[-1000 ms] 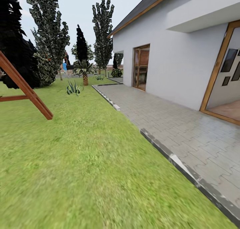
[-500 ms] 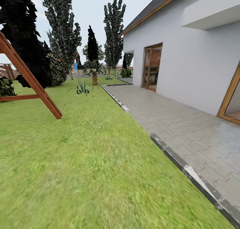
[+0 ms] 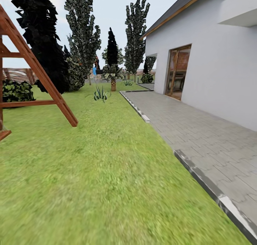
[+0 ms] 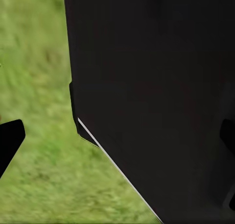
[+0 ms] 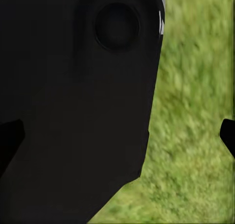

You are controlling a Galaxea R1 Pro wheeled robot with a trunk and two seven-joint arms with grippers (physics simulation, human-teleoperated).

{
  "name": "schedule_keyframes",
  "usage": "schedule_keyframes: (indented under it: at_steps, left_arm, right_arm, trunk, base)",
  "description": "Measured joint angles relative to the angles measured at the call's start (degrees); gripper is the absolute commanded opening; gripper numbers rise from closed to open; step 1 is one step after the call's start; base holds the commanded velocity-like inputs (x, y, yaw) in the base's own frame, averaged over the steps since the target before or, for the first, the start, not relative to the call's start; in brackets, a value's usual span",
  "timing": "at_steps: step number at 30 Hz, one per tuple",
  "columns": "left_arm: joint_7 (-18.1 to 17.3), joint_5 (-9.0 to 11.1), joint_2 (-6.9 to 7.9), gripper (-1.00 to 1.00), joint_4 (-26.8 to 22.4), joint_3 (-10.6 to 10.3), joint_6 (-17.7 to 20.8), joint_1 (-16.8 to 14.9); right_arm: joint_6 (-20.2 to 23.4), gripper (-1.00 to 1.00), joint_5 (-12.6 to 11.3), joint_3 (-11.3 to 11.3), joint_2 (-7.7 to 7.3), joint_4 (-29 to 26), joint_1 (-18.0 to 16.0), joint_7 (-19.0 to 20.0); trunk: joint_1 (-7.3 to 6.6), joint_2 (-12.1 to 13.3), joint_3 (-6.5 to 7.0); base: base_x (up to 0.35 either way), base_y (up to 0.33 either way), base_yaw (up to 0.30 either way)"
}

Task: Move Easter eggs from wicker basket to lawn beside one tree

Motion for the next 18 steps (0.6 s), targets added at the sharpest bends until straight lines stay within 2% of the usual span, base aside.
schedule_keyframes:
  at_steps: [5, 18]
  left_arm:
    - [0.00, 0.02, 0.00, 1.00, 0.00, 0.00, -0.01, 0.00]
    - [0.00, 0.04, 0.00, 1.00, 0.00, 0.00, 0.00, 0.00]
  right_arm:
    - [-0.03, 1.00, 0.00, 0.00, -0.03, 0.00, 0.02, 0.00]
    - [-0.03, 1.00, 0.01, 0.00, -0.09, 0.00, 0.01, 0.00]
  trunk:
    - [0.00, 0.00, 0.00]
    - [0.00, 0.00, 0.00]
  base:
    - [0.333, 0.000, 0.106]
    - [0.333, 0.000, 0.003]
